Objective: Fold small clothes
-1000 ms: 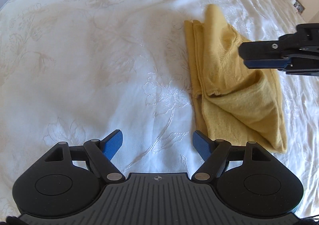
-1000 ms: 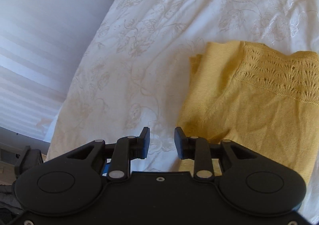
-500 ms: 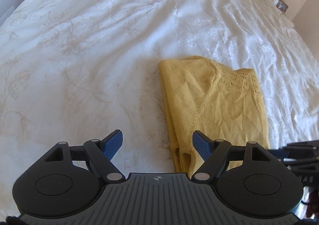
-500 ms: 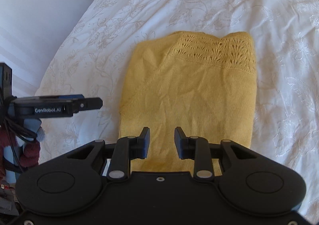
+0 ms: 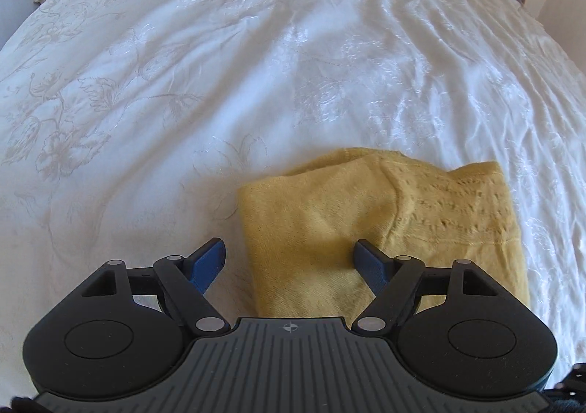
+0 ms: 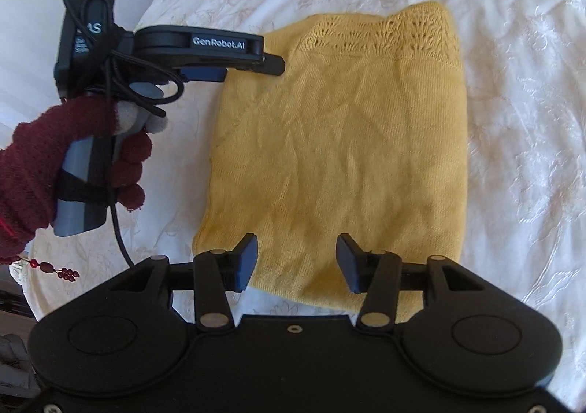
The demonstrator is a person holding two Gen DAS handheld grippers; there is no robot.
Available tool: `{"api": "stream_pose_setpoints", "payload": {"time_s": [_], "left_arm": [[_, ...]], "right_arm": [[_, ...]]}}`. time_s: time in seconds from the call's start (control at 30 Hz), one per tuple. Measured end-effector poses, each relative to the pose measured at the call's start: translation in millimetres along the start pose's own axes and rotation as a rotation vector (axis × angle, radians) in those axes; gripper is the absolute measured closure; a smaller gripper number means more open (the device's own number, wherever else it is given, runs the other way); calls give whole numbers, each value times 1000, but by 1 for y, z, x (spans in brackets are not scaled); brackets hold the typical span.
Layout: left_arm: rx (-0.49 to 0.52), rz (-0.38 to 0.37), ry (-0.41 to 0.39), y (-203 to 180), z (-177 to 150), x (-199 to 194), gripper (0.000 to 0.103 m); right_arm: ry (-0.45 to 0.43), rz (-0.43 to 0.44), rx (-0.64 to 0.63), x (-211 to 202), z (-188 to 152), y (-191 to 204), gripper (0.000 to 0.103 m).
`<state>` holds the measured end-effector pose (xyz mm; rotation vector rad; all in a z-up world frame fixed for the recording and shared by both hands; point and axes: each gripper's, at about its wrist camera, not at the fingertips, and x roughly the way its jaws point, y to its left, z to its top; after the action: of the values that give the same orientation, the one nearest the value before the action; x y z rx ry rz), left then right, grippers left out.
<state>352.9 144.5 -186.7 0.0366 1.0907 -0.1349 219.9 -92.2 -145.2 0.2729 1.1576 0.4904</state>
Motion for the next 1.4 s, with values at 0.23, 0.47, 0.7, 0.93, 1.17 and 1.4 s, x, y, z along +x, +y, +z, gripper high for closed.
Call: {"api": "stream_pose_setpoints", "payload": {"time_s": [0.23, 0.47, 0.7, 0.93, 1.17, 1.4], "left_arm": [[-118, -33, 52, 25, -5, 17, 16], [-175, -49, 13, 36, -15, -2, 16], [-183, -36, 11, 40, -37, -19, 17], [-195, -80, 16, 39, -55, -37, 17], [-185, -177, 69, 23, -88, -49, 17], [-181, -231, 131, 7, -114, -38, 17]], "right_arm": [[-151, -53, -138, -15, 38, -4, 26], [-204, -7, -146, 13, 92, -8, 26], [-124, -239, -238, 74, 121, -5, 26], [-169, -217, -233, 64, 120, -20, 26], [-227, -83, -35, 12, 93, -69, 24], [-130, 10, 42, 12, 66, -100, 23]]}}
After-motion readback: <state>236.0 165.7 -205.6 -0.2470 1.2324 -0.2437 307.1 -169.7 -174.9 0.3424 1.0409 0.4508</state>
